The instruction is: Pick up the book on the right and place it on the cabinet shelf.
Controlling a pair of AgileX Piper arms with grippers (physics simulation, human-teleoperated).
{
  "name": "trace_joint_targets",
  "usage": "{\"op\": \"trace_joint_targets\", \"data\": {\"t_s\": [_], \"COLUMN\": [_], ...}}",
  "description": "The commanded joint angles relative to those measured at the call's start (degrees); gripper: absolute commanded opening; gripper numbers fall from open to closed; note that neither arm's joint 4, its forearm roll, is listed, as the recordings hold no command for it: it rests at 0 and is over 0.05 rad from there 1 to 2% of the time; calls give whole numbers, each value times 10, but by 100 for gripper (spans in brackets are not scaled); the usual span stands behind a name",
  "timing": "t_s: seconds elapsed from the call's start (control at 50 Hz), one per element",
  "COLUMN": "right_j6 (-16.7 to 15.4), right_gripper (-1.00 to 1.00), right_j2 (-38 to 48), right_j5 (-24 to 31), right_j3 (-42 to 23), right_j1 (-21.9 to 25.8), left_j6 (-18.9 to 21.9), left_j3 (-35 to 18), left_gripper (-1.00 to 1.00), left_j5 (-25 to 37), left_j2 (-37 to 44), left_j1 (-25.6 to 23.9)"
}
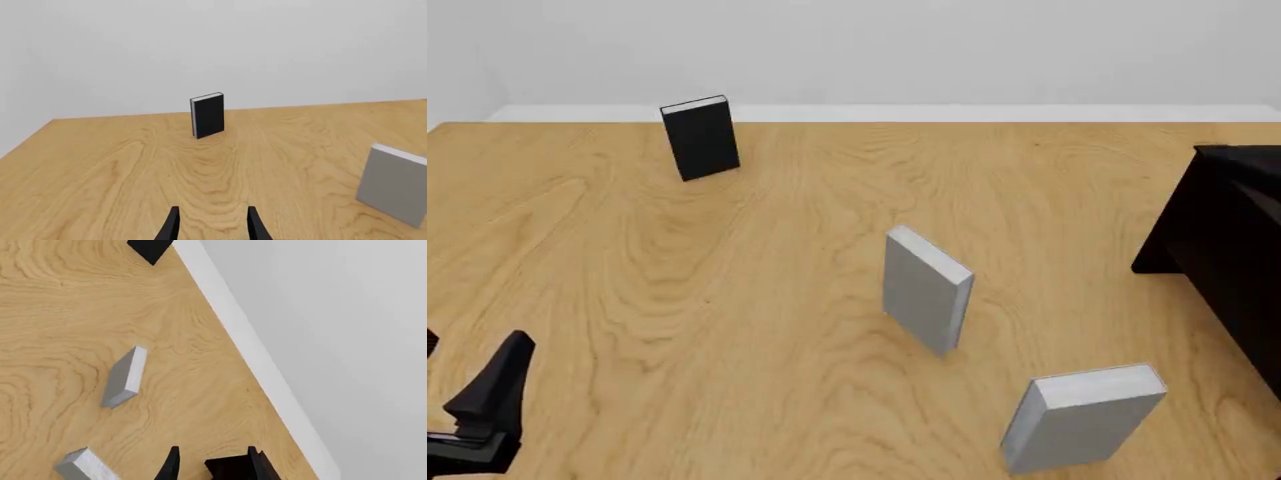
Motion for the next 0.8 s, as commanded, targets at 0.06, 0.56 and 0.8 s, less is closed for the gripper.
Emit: {"op": "trace_joint_targets", "data": {"t_s": [0.06, 0.56, 0.8], "right_j6": [-62, -112, -152], "right_gripper": [100, 100, 100], "right_j2": [57, 96, 105], "right_j5": [96, 173, 174], "right_j3": [-61, -48, 18], "right_j1": [18, 55, 79], "left_j6": [2, 11, 11], "left_j3": [0, 1, 1], "left_gripper": [100, 100, 100], "left_j5": [7, 16, 15], "left_j2": [-2, -3, -3], "left_j1": [-8, -15, -16]}}
